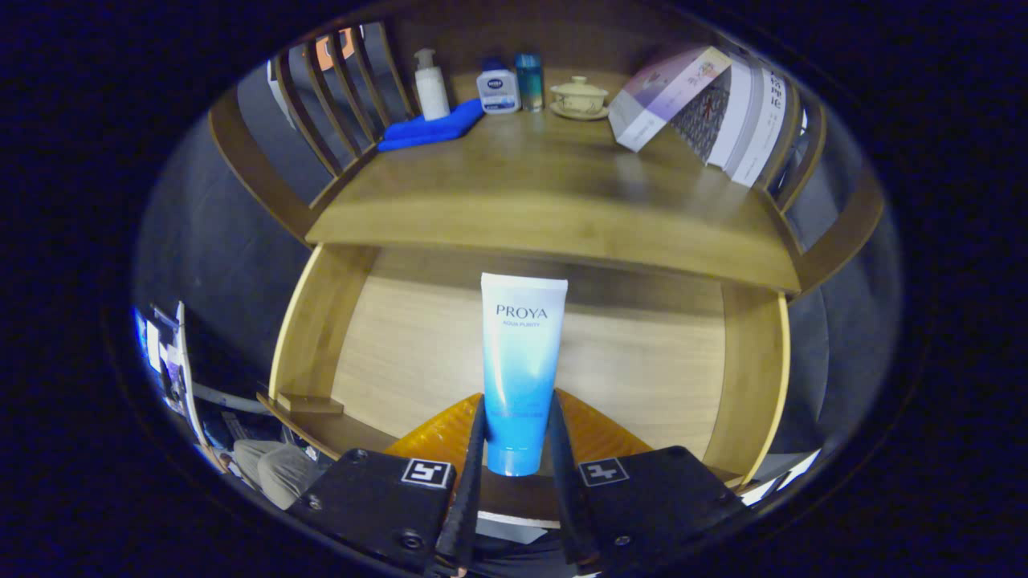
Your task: Pull open the drawer, take out the items inside it, and place them on the countertop above the cabinet.
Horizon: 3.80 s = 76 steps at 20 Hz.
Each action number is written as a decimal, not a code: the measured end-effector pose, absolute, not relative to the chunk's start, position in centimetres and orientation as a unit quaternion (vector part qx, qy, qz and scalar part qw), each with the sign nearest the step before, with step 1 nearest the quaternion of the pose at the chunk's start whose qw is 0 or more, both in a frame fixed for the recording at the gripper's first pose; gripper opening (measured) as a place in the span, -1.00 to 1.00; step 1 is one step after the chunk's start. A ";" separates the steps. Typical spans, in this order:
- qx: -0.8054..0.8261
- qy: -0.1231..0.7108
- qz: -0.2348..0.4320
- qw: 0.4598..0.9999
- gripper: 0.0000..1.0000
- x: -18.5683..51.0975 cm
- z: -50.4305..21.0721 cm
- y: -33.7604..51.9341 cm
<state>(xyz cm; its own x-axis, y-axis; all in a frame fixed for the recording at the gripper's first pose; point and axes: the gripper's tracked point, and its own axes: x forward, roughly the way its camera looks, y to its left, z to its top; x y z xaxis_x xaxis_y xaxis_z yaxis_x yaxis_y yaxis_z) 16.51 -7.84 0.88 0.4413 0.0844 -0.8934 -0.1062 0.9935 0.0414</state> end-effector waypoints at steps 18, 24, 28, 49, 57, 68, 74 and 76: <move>0.005 0.473 -0.016 0.881 -0.12 33.3 2.6 -8.0; 0.015 0.458 -0.022 0.888 -0.11 34.1 1.7 -8.2; 0.003 0.432 -0.021 0.901 -0.09 34.4 1.4 -8.1; 0.045 0.002 -0.003 0.999 1.00 10.6 13.0 -8.6; -0.020 -0.064 -0.063 0.996 1.00 2.8 7.5 -12.4; -0.030 0.035 -0.009 0.999 1.00 0.5 -6.2 -7.3; -0.020 0.058 -0.019 0.998 1.00 3.2 -8.1 -5.7; -0.017 0.062 -0.033 0.997 1.00 3.8 -8.5 -5.7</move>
<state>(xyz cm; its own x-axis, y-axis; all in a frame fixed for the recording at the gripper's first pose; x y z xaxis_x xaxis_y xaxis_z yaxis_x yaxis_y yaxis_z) 3.83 -5.74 -8.47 0.9902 -0.0677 -0.1225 0.0633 0.9972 -0.0389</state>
